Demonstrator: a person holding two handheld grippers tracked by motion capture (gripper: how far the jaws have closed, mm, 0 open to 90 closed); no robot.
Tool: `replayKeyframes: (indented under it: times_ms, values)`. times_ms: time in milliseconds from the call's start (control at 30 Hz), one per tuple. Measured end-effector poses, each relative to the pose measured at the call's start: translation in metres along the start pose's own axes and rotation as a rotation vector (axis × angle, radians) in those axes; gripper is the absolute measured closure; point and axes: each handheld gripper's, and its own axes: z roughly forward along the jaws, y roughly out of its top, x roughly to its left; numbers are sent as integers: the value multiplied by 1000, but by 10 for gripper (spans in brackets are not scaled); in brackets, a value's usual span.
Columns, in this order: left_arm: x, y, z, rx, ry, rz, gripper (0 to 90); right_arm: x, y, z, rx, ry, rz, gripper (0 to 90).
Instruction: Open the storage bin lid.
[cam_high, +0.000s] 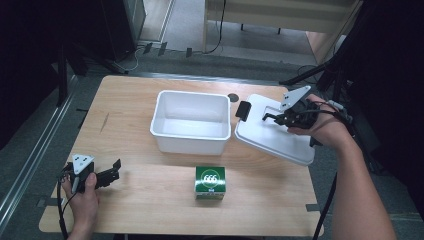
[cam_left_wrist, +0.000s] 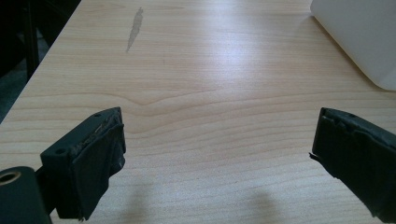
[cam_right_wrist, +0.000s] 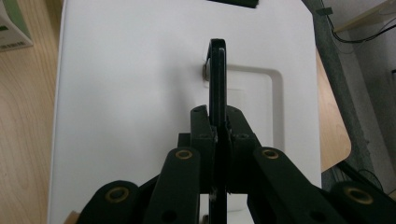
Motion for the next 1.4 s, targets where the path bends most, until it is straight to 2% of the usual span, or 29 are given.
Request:
replayKeyframes:
  times_ms: [300, 500, 767, 1033, 1167, 1400]
  values:
    - [0, 0, 0, 0, 1, 2, 31, 8, -13, 20, 14, 10, 3, 847]
    - [0, 0, 0, -1, -1, 3, 31, 16, -22, 45, 29, 13, 1, 846]
    - [0, 0, 0, -1, -3, 1, 31, 23, -29, 67, 40, 18, 9, 846]
    - [0, 0, 0, -1, -4, 3, 31, 29, -38, 83, 52, 9, 39, 846]
    - [-1, 0, 0, -2, -5, 8, 31, 33, -44, 92, 57, -16, 49, 846]
    - [-1, 0, 0, -2, -2, 10, 31, 37, -48, 98, 59, -32, 50, 844]
